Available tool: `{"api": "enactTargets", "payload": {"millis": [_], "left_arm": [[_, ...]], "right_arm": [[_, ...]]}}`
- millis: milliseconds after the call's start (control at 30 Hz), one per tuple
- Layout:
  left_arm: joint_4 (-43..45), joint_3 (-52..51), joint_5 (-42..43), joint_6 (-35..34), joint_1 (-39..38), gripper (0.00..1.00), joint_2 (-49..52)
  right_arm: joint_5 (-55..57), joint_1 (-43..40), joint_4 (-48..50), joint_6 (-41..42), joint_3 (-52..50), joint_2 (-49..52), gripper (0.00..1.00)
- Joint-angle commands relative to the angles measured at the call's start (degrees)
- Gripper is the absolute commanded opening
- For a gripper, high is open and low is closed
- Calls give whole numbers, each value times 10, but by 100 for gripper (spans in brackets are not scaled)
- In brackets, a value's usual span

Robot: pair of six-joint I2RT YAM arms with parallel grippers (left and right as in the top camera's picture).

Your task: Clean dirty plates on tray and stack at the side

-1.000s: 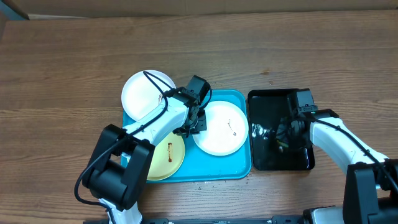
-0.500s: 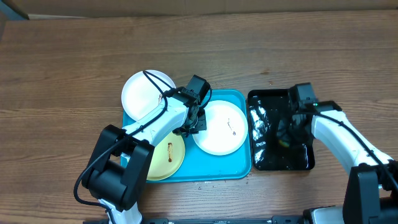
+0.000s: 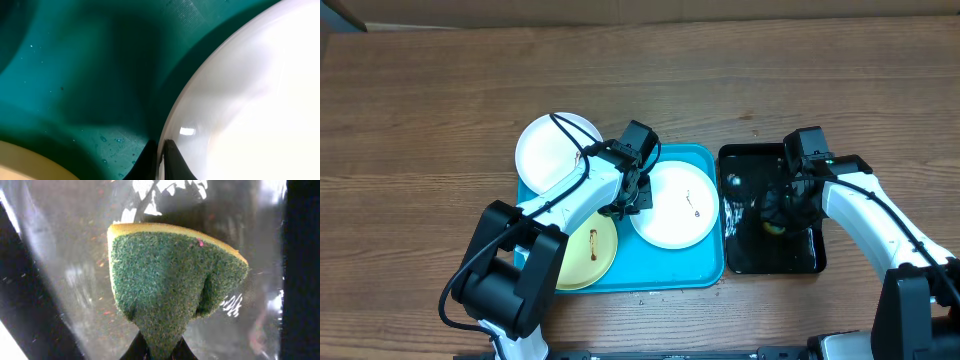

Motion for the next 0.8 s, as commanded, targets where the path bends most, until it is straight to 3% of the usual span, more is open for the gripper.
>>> {"api": "enactTargets", "payload": {"millis": [0, 500, 533, 600, 633, 767], "left_arm": [[4, -4, -8, -5, -7, 4, 12], [2, -4, -3, -3, -7, 4, 12], [2, -4, -8, -3, -6, 4, 12], [4, -4, -20, -3, -6, 4, 12], [5, -4, -21, -3, -6, 4, 12], [5, -4, -37, -3, -4, 4, 12]], "right_arm": [[-22, 3, 0, -9, 10, -5, 4], [-24, 3, -51, -8, 52, -5, 4], [-24, 3, -53, -8, 56, -5, 4], [-24, 3, -57, -8, 57, -5, 19], [-23, 3, -60, -8, 57, -4, 22], [-23, 3, -65, -8, 54, -3, 24]]}}
